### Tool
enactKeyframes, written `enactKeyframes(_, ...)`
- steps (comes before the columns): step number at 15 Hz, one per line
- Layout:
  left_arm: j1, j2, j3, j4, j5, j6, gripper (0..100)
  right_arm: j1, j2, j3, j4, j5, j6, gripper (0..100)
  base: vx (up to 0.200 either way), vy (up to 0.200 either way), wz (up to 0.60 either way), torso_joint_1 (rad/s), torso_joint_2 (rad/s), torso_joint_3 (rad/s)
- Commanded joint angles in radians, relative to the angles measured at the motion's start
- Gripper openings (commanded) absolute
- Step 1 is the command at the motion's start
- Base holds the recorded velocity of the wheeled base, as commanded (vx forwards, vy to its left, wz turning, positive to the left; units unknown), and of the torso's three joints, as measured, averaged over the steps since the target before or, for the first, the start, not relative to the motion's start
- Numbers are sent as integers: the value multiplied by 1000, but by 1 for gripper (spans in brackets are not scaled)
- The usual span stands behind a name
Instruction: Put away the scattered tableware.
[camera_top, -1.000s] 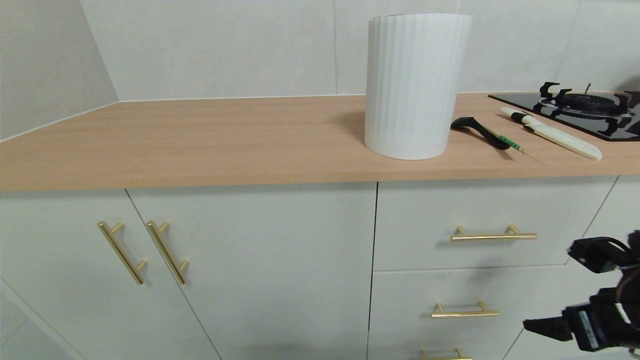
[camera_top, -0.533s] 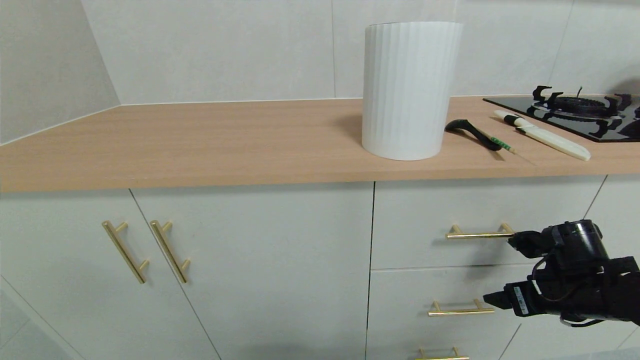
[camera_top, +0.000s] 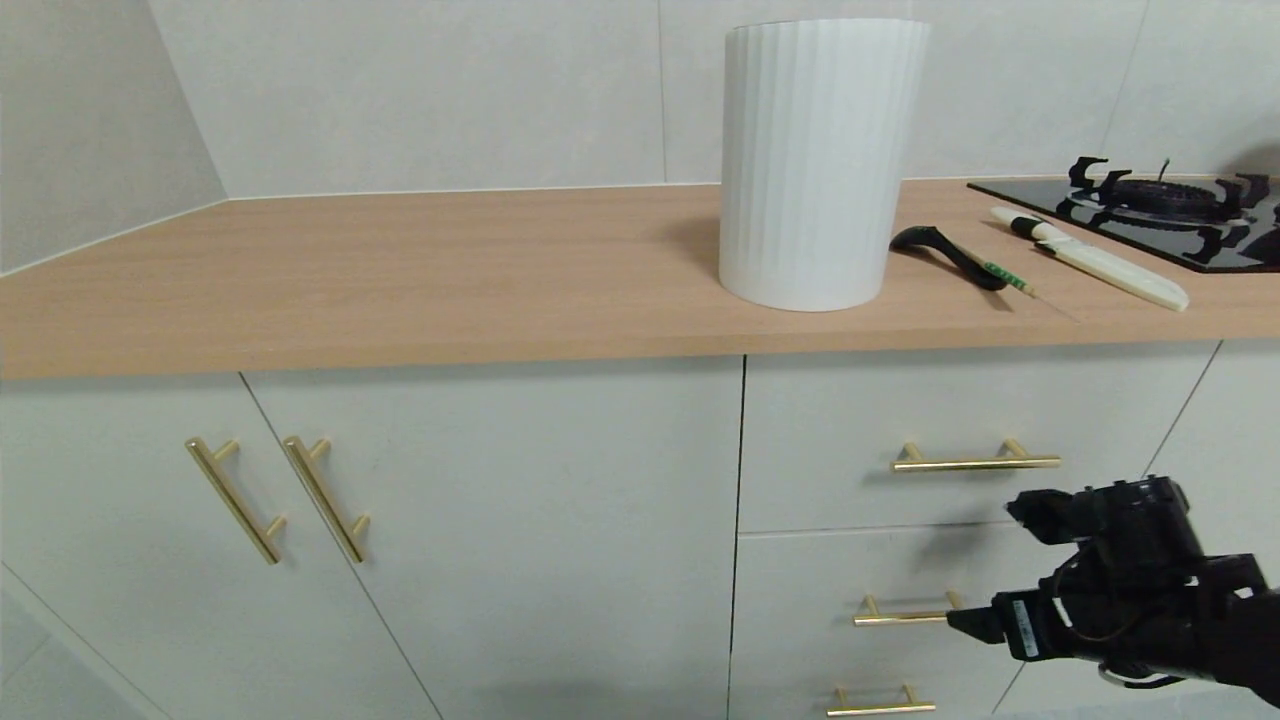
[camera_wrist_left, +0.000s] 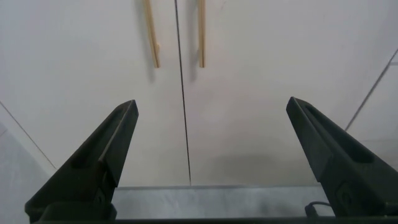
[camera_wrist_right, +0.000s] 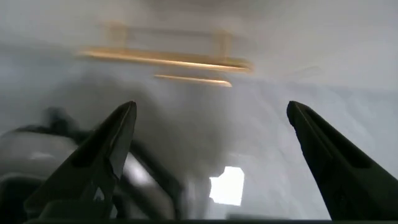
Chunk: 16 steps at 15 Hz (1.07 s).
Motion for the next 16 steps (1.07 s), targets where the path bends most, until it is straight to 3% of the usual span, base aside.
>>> enactKeyframes(1, -1, 1, 0, 0, 0, 0, 100, 1, -355, 57, 22, 70, 72, 100, 0, 0, 0, 0, 0, 0)
enactKeyframes(5, -1, 1, 0, 0, 0, 2, 100, -13, -574, 68, 235, 79, 80, 100, 0, 0, 0, 0, 0, 0)
enactKeyframes(8, -1, 1, 0, 0, 1, 0, 100, -13, -579, 96, 240, 79, 80, 100, 0, 0, 0, 0, 0, 0)
enactKeyframes(14, -1, 1, 0, 0, 1, -2, 100, -13, -415, 97, 221, 76, 80, 100, -200, 0, 0, -2, 0, 2)
enactKeyframes(16, -1, 1, 0, 0, 1, -2, 100, -13, -275, 103, 91, 70, 75, 100, 0, 0, 0, 0, 0, 0)
